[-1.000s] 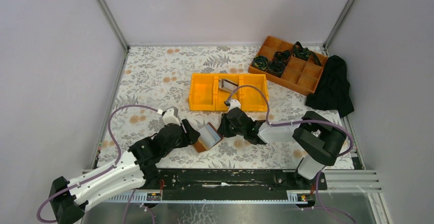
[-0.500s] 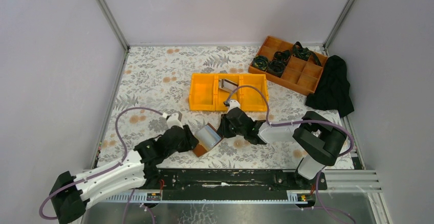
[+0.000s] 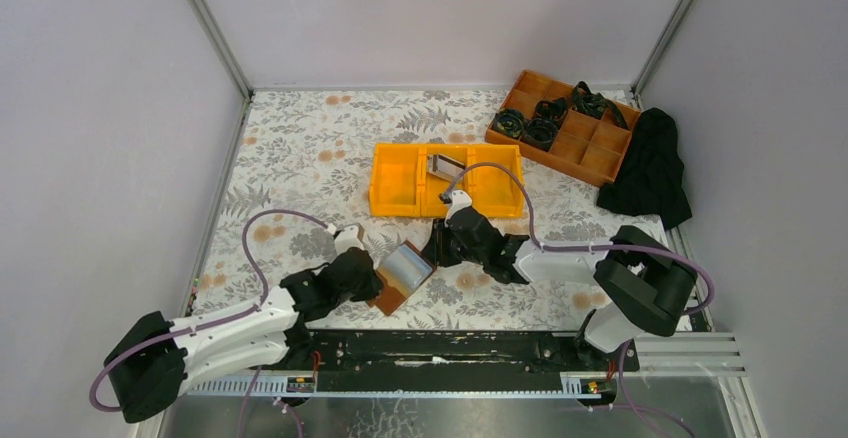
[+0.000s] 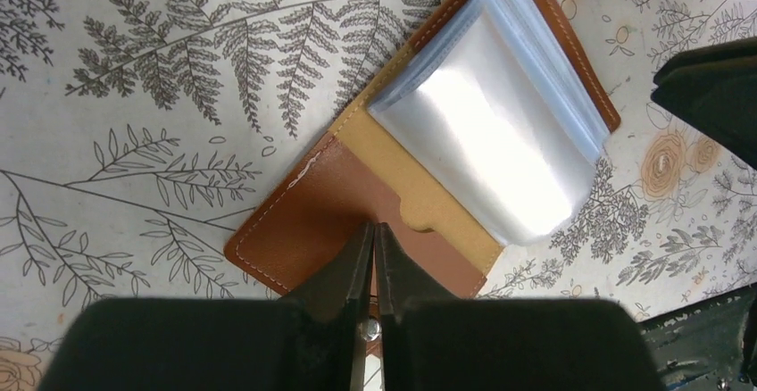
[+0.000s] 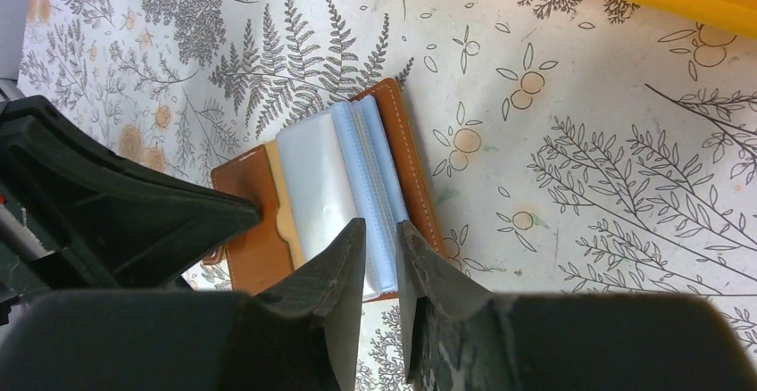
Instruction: Take the credit cards out of the card holder
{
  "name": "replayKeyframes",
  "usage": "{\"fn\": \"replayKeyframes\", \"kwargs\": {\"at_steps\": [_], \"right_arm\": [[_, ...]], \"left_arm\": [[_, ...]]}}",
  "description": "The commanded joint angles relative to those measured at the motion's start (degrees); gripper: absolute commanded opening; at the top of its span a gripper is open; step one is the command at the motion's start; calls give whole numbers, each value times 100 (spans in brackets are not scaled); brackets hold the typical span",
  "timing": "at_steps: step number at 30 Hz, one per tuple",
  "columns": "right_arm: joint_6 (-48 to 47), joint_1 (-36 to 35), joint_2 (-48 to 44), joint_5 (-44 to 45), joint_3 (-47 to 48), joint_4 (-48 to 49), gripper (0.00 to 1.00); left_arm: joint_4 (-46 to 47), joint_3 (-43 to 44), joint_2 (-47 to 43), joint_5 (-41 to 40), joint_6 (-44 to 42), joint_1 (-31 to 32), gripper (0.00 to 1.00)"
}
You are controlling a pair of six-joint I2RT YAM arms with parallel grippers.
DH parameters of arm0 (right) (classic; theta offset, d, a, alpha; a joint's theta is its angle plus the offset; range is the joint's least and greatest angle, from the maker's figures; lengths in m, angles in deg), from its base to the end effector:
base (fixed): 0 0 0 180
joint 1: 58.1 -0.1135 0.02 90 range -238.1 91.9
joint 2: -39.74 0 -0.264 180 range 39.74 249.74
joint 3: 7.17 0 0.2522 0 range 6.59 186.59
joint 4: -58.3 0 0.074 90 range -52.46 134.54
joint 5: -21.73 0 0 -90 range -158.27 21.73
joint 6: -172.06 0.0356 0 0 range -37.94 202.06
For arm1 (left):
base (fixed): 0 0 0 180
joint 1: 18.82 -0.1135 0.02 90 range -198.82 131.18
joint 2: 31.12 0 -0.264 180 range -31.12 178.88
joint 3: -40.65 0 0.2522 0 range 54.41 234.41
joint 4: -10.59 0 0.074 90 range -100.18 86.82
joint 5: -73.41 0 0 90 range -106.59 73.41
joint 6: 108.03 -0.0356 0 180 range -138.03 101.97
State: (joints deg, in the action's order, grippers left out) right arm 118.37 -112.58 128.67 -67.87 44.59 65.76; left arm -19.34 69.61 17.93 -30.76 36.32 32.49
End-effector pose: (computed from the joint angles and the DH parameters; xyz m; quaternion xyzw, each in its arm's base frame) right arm 0.1810 0.2532 0.1708 -0.1348 0.8542 0.3554 0.3548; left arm 0.1028 -0.1144 0.1431 -0.0669 0.9311 -0.2003 0.2973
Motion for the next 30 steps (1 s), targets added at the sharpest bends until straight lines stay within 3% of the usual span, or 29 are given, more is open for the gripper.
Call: {"fn": "replayKeyframes", "kwargs": {"at_steps": [1, 11, 30], "right_arm": [[-94, -28, -248, 28, -91, 23, 27], [-202, -28, -386, 42, -99, -127, 28], [3, -207, 579, -469, 303, 352, 25]], "left_arm": [[535, 143, 246, -294, -299, -116, 10], [1208, 620, 1276, -146, -1139, -763, 15], [1322, 348, 956, 335, -1091, -839, 16]]}}
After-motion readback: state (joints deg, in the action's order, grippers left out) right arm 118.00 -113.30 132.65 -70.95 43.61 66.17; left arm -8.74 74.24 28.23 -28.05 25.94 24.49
